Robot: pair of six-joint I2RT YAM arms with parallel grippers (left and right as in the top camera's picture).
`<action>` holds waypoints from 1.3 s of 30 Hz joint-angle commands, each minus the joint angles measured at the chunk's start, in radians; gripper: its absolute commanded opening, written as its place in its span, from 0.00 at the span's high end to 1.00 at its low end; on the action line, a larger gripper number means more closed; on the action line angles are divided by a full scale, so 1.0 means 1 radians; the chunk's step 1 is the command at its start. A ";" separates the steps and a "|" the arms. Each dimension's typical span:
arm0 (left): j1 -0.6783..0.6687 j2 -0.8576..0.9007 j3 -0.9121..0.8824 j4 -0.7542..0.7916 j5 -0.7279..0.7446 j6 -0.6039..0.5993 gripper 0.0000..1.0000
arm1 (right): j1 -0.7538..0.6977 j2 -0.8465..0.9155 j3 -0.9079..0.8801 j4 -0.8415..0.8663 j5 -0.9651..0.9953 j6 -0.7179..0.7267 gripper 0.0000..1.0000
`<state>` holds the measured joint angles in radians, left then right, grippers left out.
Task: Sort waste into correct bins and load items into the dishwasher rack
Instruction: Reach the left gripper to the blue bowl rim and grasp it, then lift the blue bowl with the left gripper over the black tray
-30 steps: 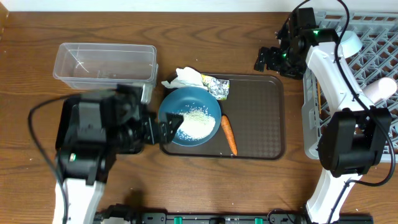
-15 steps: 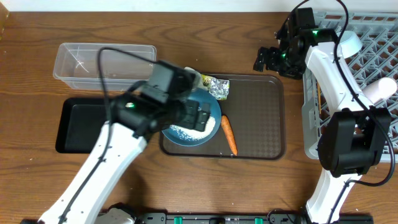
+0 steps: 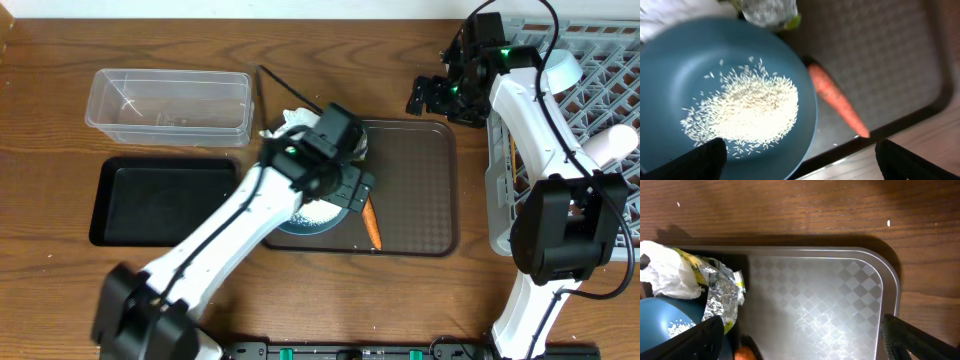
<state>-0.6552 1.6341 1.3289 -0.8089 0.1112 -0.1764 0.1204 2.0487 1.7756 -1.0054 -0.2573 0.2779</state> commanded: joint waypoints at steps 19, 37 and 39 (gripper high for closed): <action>-0.121 0.286 0.006 -0.038 -0.229 -0.020 0.10 | 0.011 -0.013 0.019 0.000 -0.005 0.006 0.01; -0.121 0.313 -0.019 -0.030 -0.227 -0.071 0.53 | 0.012 -0.013 0.019 0.000 -0.005 0.006 0.01; -0.121 0.313 -0.019 -0.031 -0.224 -0.083 0.59 | 0.012 -0.013 0.019 0.000 -0.005 0.006 0.01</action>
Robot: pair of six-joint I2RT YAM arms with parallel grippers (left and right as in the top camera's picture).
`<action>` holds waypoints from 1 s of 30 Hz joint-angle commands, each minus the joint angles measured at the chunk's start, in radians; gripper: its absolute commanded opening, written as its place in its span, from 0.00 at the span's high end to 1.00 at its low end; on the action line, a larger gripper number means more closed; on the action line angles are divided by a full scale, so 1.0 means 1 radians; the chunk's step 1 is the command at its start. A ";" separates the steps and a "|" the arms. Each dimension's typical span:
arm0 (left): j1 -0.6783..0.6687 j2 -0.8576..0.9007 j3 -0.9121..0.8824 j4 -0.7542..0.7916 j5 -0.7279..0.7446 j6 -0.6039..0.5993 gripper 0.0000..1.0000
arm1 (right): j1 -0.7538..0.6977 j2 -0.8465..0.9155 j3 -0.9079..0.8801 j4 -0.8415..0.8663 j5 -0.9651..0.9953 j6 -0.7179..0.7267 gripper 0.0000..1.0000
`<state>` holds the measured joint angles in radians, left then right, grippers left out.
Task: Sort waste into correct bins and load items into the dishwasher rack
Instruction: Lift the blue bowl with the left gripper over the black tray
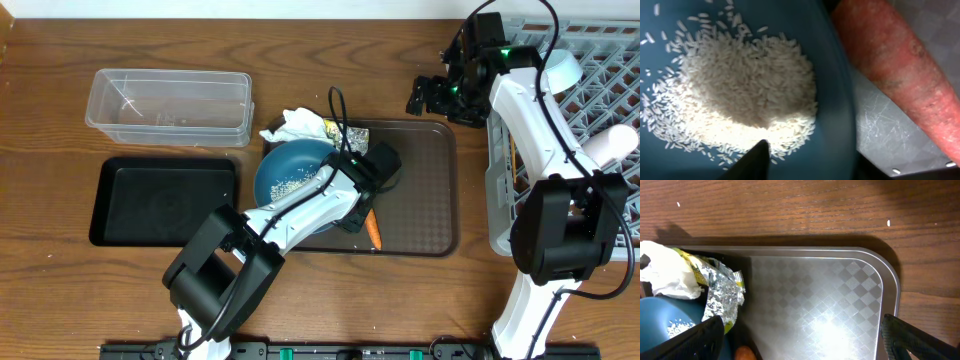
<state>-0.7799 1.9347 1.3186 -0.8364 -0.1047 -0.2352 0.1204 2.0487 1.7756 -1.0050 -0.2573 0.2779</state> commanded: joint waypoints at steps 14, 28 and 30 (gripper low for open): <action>0.003 0.012 -0.035 0.021 0.022 -0.056 0.81 | 0.011 -0.013 0.019 0.000 -0.005 0.006 0.01; 0.003 -0.102 -0.027 0.024 0.026 -0.059 0.94 | 0.011 -0.013 0.019 0.000 -0.005 0.006 0.01; 0.003 -0.145 -0.027 0.023 0.026 -0.059 0.94 | 0.011 -0.013 0.019 -0.001 -0.005 0.006 0.01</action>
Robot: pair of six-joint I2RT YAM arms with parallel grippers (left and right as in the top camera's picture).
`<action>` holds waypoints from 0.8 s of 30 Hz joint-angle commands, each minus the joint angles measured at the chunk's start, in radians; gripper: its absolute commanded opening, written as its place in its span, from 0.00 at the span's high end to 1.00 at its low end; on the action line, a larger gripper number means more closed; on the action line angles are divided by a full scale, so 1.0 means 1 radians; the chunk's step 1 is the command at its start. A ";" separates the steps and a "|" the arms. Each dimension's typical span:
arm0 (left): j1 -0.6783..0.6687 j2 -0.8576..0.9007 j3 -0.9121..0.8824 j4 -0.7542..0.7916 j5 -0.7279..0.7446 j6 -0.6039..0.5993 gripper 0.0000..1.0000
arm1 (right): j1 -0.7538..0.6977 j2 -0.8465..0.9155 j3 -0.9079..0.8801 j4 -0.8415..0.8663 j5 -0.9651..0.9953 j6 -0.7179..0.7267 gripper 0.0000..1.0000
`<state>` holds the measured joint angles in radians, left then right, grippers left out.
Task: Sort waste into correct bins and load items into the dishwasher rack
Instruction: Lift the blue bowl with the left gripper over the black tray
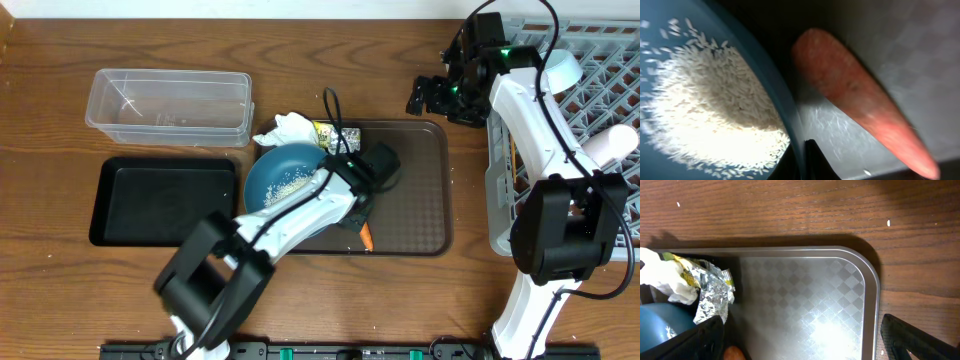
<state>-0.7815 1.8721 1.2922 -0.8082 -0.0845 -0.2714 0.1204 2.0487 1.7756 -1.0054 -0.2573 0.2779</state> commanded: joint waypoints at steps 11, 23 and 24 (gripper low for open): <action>0.013 -0.272 -0.001 -0.036 0.006 -0.021 0.94 | 0.011 -0.013 0.019 0.000 -0.005 0.006 0.01; 0.262 -0.365 -0.001 -0.058 0.109 0.009 0.94 | 0.012 -0.013 0.019 0.000 -0.005 0.006 0.01; 0.291 -0.367 -0.001 -0.058 0.129 0.016 0.94 | 0.011 -0.013 0.019 0.000 -0.005 0.006 0.01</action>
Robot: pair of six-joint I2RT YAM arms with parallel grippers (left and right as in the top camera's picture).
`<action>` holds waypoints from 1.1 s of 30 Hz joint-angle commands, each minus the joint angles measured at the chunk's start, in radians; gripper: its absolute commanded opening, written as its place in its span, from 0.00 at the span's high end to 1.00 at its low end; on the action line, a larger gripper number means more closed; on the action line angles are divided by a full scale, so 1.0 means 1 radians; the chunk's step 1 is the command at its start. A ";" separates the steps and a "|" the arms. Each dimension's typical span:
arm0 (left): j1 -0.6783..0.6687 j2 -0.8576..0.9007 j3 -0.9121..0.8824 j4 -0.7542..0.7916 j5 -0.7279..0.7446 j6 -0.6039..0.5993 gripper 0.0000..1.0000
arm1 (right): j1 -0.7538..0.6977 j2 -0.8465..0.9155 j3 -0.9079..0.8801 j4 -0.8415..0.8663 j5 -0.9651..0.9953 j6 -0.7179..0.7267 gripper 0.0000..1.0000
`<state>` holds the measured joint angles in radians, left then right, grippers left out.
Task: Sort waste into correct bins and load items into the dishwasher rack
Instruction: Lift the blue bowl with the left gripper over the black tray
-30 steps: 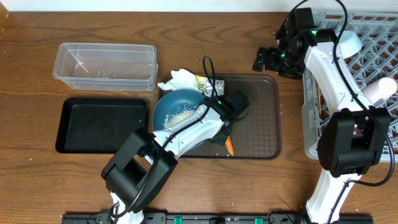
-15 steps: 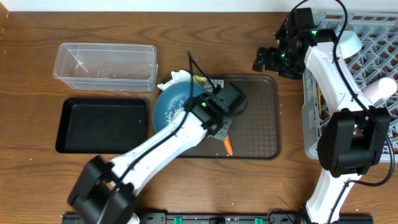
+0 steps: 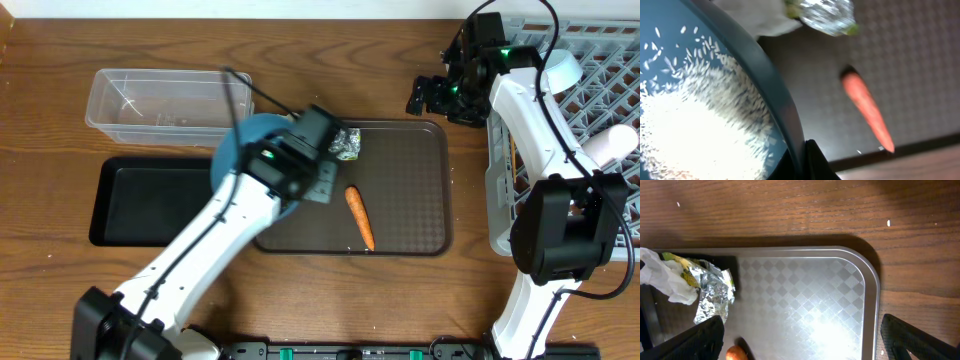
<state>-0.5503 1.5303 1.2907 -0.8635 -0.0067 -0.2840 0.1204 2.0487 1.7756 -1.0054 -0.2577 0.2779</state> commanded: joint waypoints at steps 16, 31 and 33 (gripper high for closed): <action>0.460 -0.031 0.001 -0.004 0.515 0.074 0.94 | 0.012 -0.013 0.019 0.000 -0.004 0.006 0.01; 0.766 -0.031 0.001 -0.040 0.920 0.228 0.94 | 0.012 -0.013 0.019 0.000 -0.004 0.006 0.01; 0.804 -0.031 0.001 -0.060 0.963 0.246 0.94 | 0.012 -0.013 0.019 0.000 -0.004 0.006 0.01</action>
<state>0.2138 1.5230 1.2907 -0.9096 0.8291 -0.0990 0.1204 2.0487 1.7756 -1.0050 -0.2577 0.2779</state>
